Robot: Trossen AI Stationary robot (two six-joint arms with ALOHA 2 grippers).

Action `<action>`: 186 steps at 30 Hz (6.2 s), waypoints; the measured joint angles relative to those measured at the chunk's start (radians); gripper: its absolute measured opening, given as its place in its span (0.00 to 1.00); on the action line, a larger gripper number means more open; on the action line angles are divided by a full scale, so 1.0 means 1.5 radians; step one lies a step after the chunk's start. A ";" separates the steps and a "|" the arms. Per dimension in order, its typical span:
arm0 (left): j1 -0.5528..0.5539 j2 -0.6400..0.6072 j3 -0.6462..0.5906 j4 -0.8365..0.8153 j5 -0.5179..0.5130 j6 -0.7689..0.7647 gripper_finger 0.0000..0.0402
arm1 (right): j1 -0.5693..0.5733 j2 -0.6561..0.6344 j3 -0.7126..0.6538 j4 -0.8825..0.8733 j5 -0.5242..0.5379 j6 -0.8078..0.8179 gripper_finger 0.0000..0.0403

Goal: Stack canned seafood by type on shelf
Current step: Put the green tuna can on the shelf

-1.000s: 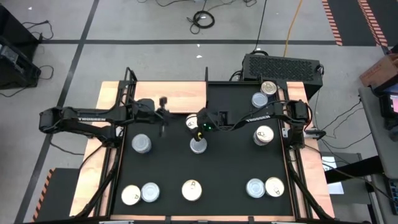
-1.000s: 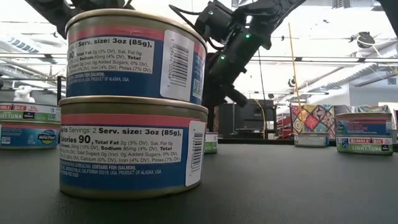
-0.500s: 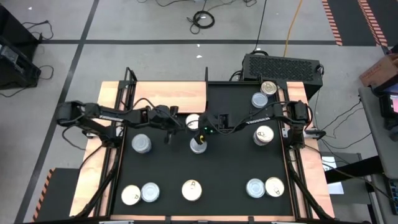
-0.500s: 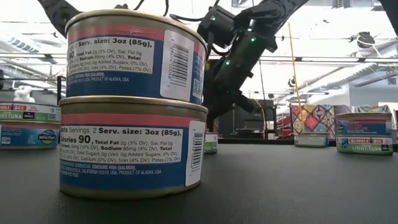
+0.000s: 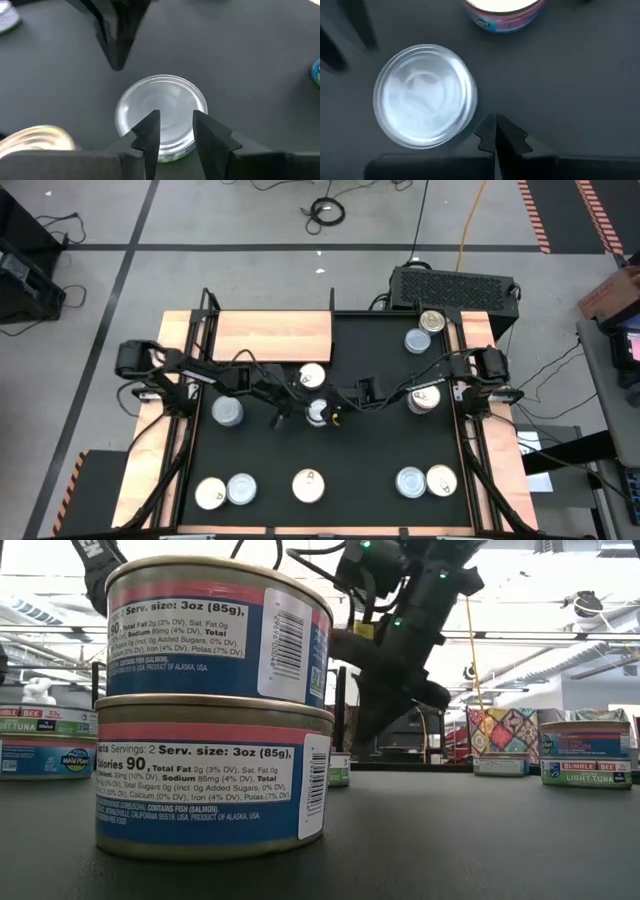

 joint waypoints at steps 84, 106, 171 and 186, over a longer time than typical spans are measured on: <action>-0.014 -0.093 -0.004 -0.253 -0.040 0.016 0.03 | -0.001 0.053 -0.084 0.368 -0.118 0.146 0.29; -0.009 -0.177 -0.071 -0.164 -0.087 -0.035 0.03 | -0.007 0.035 -0.083 0.389 -0.116 0.051 0.26; 0.087 -0.077 -0.063 -0.244 0.014 0.000 0.01 | -0.003 0.061 -0.083 0.387 -0.061 0.151 0.61; 0.088 -0.077 -0.063 -0.263 0.013 -0.017 0.01 | -0.002 0.093 -0.083 0.454 -0.060 0.157 0.61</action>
